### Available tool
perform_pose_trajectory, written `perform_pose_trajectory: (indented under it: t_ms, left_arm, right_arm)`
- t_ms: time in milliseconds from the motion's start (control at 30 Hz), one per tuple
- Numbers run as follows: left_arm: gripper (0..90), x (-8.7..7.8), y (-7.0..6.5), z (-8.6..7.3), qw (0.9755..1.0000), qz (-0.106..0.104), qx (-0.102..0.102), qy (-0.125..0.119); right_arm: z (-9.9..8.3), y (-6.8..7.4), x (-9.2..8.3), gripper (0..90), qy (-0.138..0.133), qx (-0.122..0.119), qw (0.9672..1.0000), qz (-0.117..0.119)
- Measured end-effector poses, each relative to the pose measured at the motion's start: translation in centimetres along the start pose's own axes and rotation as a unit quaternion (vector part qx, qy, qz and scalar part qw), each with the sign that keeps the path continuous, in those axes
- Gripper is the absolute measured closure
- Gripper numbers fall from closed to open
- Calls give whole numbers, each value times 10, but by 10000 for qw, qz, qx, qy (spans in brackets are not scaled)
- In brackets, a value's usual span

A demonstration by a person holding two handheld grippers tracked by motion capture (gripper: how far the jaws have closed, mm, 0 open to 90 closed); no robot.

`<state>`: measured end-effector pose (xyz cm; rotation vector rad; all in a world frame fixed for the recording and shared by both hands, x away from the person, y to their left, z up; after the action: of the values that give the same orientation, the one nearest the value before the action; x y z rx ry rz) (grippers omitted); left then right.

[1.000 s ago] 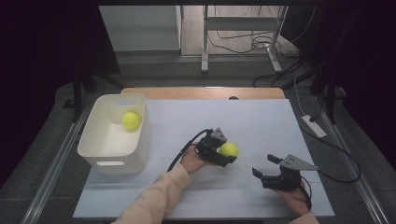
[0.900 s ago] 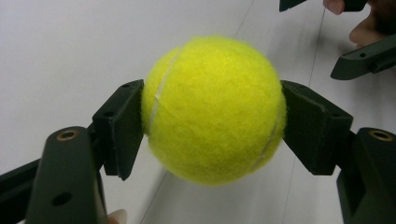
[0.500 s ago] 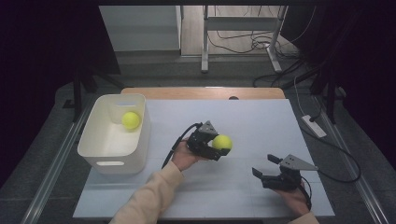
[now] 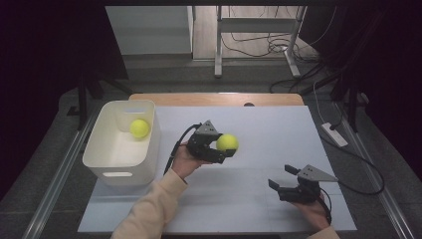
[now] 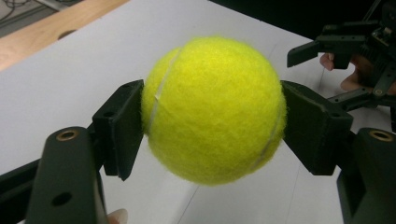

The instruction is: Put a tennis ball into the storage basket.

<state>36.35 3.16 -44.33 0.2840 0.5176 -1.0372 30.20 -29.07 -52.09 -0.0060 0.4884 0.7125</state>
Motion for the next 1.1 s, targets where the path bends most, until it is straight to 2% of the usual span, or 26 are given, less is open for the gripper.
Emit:
perform_pose_trajectory:
  t_ms: [567,1100]
  left_arm:
    - [279,-33,12,6,9992,287,-19,-262]
    - [279,-75,27,14,9961,640,-141,-587]
  right_arm:
    - [0,0,0,129,35,-19,10000,-10]
    - [0,1,1,129,33,-19,10000,-23]
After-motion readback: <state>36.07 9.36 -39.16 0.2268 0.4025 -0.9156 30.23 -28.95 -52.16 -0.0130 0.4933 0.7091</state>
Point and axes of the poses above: each handheld gripper's, and its own axes: x roughly forward along the jaws, z roughly out of its top, y roughly to its left, the point moved 2 cm from there along x, roughly forward along the jaws, and after that the axes turned 7 degrees about x, right-handed, at the moved point
